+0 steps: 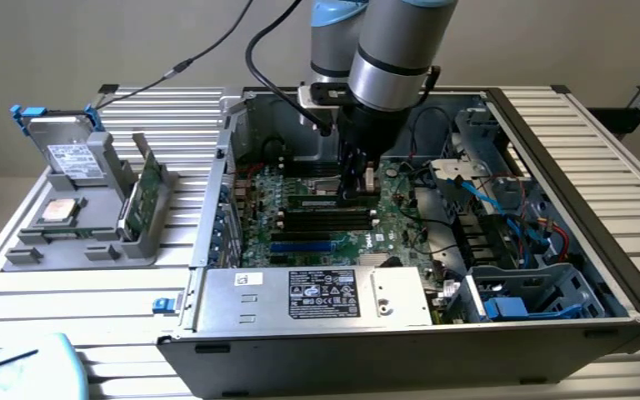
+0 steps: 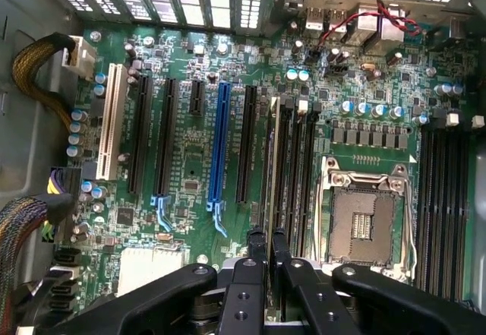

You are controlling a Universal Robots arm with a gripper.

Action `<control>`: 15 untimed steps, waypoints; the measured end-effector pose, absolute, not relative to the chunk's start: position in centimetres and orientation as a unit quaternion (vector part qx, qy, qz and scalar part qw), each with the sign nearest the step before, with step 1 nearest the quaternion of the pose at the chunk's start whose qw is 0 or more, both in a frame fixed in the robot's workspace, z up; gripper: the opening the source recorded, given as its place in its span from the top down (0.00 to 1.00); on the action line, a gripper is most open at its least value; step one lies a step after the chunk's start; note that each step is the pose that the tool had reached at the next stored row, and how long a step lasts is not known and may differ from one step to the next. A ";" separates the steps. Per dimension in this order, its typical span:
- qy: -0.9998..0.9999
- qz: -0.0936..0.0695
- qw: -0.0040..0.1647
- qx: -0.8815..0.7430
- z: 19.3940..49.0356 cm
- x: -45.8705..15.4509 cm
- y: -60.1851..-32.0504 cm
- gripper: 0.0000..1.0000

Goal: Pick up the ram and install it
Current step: 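Insert the ram into the slot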

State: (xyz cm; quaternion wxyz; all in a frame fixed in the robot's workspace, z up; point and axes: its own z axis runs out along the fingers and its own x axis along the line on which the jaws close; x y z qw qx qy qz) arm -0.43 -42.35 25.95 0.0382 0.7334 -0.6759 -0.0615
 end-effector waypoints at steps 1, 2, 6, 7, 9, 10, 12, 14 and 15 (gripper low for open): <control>-0.676 -0.061 0.038 0.733 25.8 -0.4 -42.3 0.86; -0.676 -0.061 0.038 0.733 25.6 -0.4 -42.3 0.86; -0.676 -0.060 0.037 0.733 24.9 -0.5 -41.9 0.86; -0.676 -0.060 0.037 0.733 24.7 -0.5 -41.7 0.86; -0.676 -0.060 0.038 0.733 24.4 -0.5 -41.5 0.86; -0.676 -0.060 0.038 0.733 24.2 -0.6 -41.4 0.86; -0.676 -0.059 0.039 0.733 24.0 -0.6 -41.4 0.86; -0.676 -0.058 0.040 0.733 24.0 -0.6 -41.4 0.86; -0.676 -0.058 0.040 0.733 24.0 -0.6 -41.4 0.86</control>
